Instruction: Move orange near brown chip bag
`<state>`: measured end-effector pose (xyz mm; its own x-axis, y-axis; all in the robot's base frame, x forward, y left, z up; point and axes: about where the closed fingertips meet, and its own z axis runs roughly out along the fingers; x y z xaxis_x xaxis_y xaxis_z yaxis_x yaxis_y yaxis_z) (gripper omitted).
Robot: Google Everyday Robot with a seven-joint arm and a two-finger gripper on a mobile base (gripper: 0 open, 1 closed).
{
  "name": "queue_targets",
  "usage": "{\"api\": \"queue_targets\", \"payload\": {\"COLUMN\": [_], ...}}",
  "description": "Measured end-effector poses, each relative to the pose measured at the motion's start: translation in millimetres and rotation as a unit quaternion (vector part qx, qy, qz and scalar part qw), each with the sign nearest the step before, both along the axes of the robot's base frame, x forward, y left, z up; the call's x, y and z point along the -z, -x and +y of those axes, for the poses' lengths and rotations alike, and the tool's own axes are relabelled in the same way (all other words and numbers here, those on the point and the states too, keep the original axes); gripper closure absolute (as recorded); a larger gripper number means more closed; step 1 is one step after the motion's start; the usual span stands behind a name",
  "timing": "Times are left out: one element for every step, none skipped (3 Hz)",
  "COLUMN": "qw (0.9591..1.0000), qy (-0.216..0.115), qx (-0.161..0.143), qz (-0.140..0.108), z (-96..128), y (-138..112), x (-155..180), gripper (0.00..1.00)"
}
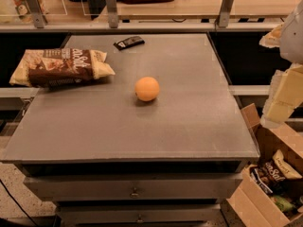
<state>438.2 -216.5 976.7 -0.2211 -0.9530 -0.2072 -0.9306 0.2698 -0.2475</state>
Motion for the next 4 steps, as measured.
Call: {"api": "queue_targets", "payload": {"qw": [0.9998, 0.9998, 0.9981, 0.9882], "qy": [-0.011, -0.012, -0.057, -0.144], "qx": [-0.013, -0.013, -0.022, -0.051], "qz": [0.003, 0.003, -0.002, -0.011], "z": [7, 7, 16, 37], "y": [-4, -4, -14, -39], "x": [5, 5, 24, 61], "gripper": [0.00, 0.00, 0.00, 0.00]}}
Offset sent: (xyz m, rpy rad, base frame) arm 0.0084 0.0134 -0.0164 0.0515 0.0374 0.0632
